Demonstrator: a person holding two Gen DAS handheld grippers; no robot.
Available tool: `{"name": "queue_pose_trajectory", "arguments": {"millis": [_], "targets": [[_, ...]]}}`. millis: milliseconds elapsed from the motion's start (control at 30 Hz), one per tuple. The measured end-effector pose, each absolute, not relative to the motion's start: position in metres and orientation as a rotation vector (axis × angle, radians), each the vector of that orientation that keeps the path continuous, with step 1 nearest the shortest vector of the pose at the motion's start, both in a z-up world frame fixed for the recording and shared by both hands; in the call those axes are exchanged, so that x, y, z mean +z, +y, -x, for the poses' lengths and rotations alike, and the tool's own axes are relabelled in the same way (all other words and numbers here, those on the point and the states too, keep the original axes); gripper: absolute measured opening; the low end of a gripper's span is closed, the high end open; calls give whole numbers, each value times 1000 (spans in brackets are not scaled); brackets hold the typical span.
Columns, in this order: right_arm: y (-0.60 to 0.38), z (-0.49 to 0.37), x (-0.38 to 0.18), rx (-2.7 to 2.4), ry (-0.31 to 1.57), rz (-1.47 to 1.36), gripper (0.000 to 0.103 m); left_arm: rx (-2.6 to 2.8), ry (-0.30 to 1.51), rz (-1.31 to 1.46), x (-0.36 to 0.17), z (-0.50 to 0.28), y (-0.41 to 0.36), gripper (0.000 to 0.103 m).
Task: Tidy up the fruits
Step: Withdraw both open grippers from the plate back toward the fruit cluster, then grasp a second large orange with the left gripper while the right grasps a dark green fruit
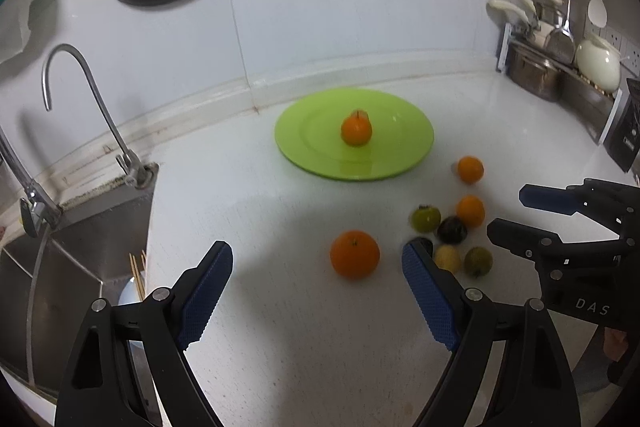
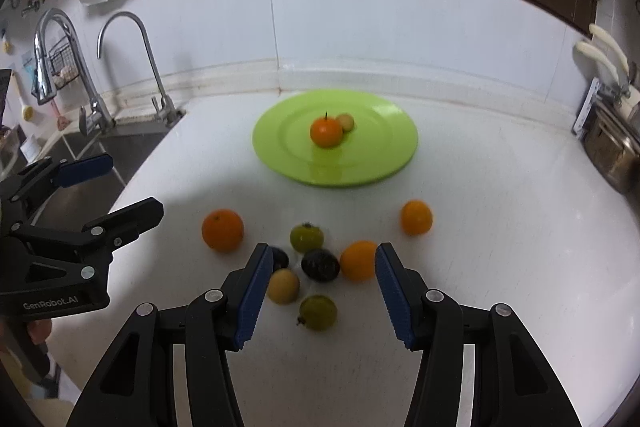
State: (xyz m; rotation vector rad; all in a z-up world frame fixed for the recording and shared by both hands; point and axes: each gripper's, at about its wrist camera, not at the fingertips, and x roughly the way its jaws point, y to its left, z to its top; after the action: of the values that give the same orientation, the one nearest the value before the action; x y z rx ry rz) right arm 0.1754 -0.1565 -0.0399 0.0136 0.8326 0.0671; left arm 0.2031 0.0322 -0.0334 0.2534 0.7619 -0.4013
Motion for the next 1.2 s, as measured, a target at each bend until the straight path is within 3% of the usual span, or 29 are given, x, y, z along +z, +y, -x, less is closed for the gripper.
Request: {"name": "queue_pose_trajectory", "arguments": {"millis": [767, 967, 1200], "targets": [[-162, -178, -91, 85, 1024, -26, 53, -419, 878, -311, -82, -226, 15, 87], [-165, -182, -98, 98, 1042, -36, 48, -426, 895, -307, -89, -235, 9, 87], [-166, -186, -101, 122, 1051, -37, 33, -442, 900, -300, -92, -243, 2, 84]]}}
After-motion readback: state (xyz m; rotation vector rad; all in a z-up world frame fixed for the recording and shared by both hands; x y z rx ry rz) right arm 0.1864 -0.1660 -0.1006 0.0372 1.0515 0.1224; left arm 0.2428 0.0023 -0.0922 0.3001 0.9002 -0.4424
